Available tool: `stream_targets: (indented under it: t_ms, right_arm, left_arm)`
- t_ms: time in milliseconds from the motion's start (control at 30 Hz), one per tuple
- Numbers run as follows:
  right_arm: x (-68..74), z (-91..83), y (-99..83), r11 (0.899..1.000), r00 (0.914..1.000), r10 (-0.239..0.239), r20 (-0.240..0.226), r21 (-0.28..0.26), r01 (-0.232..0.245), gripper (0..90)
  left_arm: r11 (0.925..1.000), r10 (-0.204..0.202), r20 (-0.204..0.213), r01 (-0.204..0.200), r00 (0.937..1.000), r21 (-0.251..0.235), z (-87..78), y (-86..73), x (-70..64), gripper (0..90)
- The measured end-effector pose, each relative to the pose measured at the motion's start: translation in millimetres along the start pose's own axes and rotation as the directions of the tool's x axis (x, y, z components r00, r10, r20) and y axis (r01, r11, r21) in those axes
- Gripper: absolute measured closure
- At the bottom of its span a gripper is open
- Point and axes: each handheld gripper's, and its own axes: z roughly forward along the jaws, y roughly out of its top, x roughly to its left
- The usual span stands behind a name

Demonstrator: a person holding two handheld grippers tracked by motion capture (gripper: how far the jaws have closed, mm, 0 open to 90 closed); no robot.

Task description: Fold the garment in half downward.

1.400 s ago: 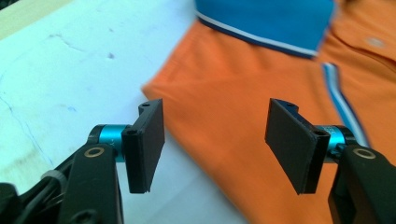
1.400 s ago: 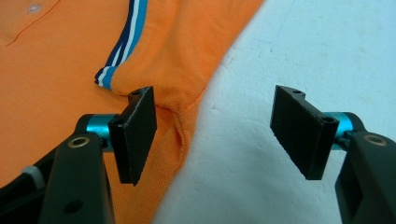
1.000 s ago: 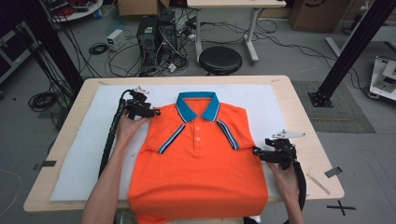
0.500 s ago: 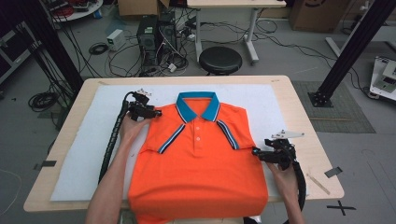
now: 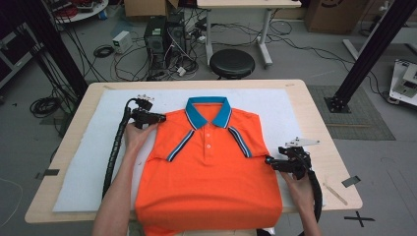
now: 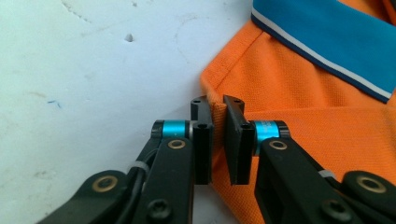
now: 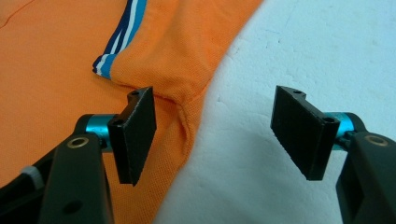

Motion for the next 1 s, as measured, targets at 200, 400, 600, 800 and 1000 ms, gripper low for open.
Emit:
stream_targets:
  t_ms: [200,400,600,800,1000]
  right_arm:
    - [-1.7,0.5,0.7,1.0,0.9999,0.008,-0.008,0.001,-0.008,31.8]
    - [-8.8,4.7,8.5,0.998,0.9972,0.055,-0.05,0.012,-0.054,31.5]
    - [-17.6,20.6,43.3,0.998,0.9986,0.044,-0.03,0.049,-0.042,32.5]
    - [-40.9,52.1,85.2,0.993,0.9945,0.096,-0.042,0.072,-0.093,34.1]
    - [-59.1,88.6,114.0,0.987,0.9934,0.112,-0.027,0.12,-0.108,37.0]
  left_arm:
    - [0.9999,0.008,-0.008,-0.008,0.9999,-0.01,0.1,-1.3,-1.2,84.3]
    - [0.9999,0.0,-0.005,0.0,1.0,-0.012,0.0,-1.7,-0.9,84.4]
    - [0.9998,0.012,-0.015,-0.012,0.9998,-0.015,0.0,-2.1,-2.4,84.3]
    - [0.9998,0.01,-0.015,-0.01,0.9998,-0.016,0.0,-2.4,-2.3,84.2]
    - [0.9998,0.011,-0.022,-0.011,0.9997,-0.018,0.1,-2.6,-3.7,84.1]
